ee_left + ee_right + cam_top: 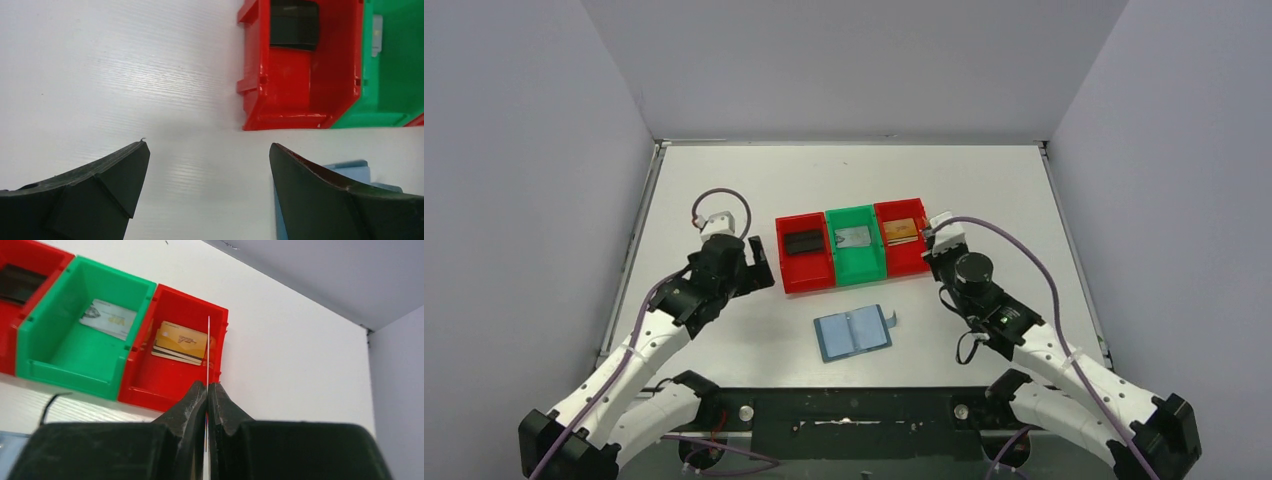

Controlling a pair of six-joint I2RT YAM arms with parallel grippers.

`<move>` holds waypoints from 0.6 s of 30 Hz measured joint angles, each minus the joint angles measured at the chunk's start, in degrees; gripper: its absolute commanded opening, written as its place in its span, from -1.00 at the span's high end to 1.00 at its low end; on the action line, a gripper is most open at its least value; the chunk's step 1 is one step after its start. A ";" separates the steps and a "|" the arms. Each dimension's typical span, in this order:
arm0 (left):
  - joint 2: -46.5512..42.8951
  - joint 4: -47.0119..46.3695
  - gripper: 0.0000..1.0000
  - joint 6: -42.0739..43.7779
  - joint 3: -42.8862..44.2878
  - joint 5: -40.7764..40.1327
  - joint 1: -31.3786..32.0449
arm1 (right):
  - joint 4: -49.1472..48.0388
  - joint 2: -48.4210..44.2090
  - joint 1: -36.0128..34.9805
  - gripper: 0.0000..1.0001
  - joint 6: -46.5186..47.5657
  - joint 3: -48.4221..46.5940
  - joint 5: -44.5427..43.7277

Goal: Take the credit cards out of the card holder

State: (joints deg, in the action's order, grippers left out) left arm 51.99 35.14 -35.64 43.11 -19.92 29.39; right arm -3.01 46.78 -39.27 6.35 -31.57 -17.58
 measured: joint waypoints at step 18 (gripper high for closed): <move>-6.34 -0.37 -0.88 2.51 -1.73 0.24 -7.37 | 4.96 28.98 13.84 1.00 36.46 -13.97 31.50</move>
State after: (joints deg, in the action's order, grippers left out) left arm 45.65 34.76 -33.12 41.39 -19.68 22.02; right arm 1.96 75.77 -25.43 42.81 -45.54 13.91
